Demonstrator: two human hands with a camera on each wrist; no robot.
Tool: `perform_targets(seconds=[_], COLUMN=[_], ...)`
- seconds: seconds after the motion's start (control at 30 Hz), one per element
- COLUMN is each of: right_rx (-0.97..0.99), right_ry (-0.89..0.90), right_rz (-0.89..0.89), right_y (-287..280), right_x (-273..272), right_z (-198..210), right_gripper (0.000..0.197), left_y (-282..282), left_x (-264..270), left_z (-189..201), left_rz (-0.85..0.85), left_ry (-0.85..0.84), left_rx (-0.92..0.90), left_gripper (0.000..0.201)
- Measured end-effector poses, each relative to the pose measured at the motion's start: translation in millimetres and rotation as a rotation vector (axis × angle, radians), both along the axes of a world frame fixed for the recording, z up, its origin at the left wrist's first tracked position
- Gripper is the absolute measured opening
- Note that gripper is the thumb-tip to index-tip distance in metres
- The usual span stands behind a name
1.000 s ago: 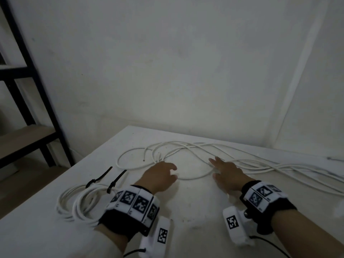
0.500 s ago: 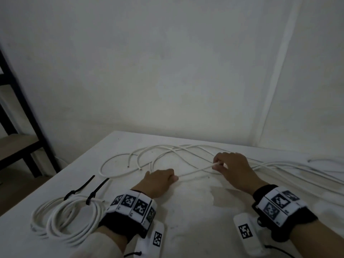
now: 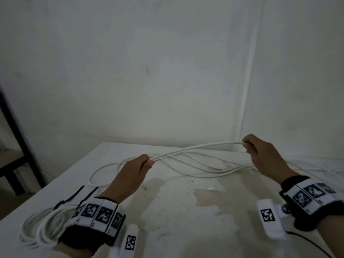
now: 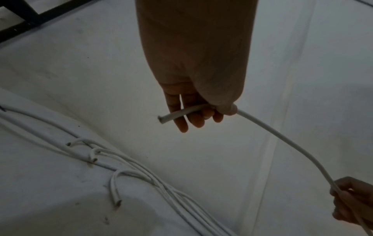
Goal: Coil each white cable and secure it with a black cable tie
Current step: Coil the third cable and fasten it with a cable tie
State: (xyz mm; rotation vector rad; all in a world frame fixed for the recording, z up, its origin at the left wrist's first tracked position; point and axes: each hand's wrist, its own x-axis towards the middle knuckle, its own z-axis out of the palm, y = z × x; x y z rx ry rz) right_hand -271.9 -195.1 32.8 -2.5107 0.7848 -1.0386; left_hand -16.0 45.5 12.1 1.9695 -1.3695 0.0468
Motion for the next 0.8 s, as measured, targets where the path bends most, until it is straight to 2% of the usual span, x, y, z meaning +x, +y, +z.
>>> perform_targets(seconds=[0.2,0.3,0.4,0.57,0.63,0.7,0.8], right_rx=[0.013,-0.016,-0.095,-0.106,-0.105,-0.304,-0.510], right_ry=[-0.072,-0.020,0.050,-0.059,-0.182,-0.306,-0.299], right_rz=[-0.074,-0.044,-0.038,0.003,0.030,0.077,0.083], right_y=[-12,-6,4,10,14,19,14], right_x=[-16,-17,-17,-27,-32,-36,-38], right_z=[9,2,-9,0,11,21,27], right_gripper=[0.013,0.010,0.017,0.031,0.024,0.017,0.027], left_y=[6,0,-8,-11,-8,-5,-4], left_x=[-18,-35,-49,-60,-61,-59,-56], left_z=[10,21,32,43,46,48,49], left_rz=[0.013,0.033,0.012,0.000,0.039,0.070,0.100], left_ry=[0.066,0.134,0.201,0.356,0.372,0.395,0.451], left_rx=[-0.082,-0.197,-0.261,-0.270,-0.293,-0.296,-0.285], left_gripper=[0.029,0.029,0.024,0.031,0.032,0.032,0.031])
